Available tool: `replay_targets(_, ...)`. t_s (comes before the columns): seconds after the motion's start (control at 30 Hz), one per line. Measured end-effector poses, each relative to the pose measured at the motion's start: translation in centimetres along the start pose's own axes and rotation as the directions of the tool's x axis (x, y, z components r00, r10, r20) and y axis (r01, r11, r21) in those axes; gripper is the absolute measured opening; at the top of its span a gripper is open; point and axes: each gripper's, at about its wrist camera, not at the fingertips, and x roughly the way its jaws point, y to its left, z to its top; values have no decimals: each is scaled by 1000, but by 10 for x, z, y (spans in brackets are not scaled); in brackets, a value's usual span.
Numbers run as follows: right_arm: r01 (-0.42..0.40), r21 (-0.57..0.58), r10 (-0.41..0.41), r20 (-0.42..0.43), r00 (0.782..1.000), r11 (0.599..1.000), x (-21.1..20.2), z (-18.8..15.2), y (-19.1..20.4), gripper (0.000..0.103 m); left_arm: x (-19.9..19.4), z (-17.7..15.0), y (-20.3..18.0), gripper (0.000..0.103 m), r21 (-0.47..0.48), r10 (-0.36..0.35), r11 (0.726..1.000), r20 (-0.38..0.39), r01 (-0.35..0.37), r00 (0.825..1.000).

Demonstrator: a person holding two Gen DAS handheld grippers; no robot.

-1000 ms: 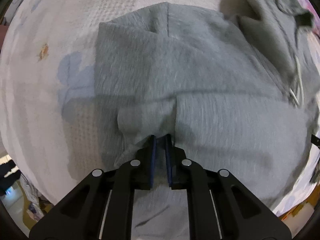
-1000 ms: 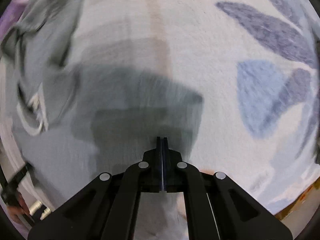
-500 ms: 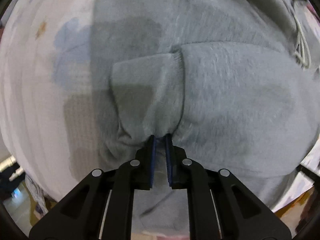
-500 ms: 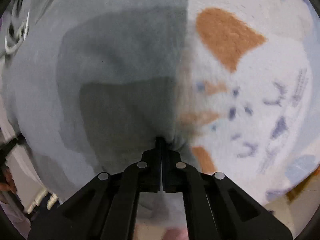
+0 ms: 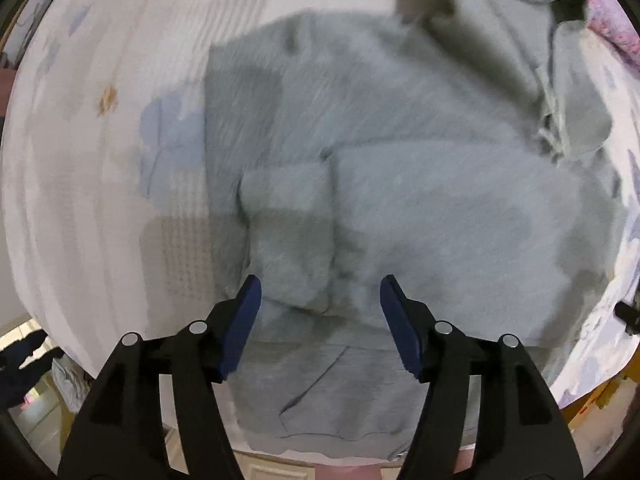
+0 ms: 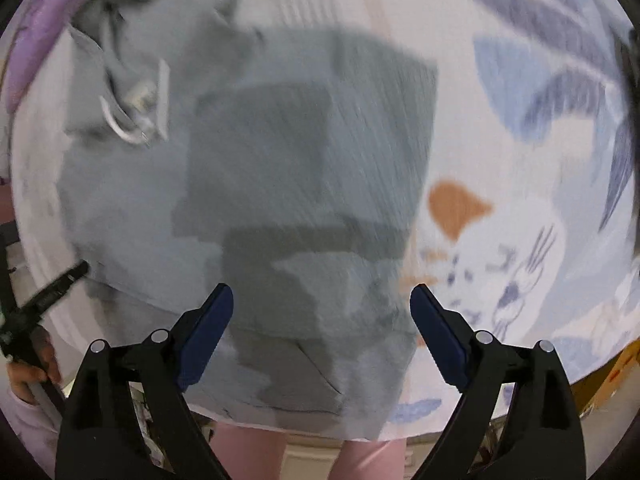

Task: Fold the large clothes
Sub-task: 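Open both tools and release the folded sleeves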

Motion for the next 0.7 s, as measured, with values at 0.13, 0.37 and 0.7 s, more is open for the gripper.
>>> replay_targets(0.13, 21, -46, -18, 67, 998, 999, -28, 18, -6, 87, -20, 19, -13, 66, 6, -13, 1000, 30, 13, 999)
replay_targets(0.37, 27, -70, -17, 135, 991, 997, -70, 97, 8, 87, -51, 78, -43, 68, 26, -32, 999, 87, 30, 996)
replay_targets(0.7, 27, -87, -9, 198, 980, 996, -94, 181, 25, 87, -74, 152, -68, 70, 77, -42, 997, 146, 31, 988)
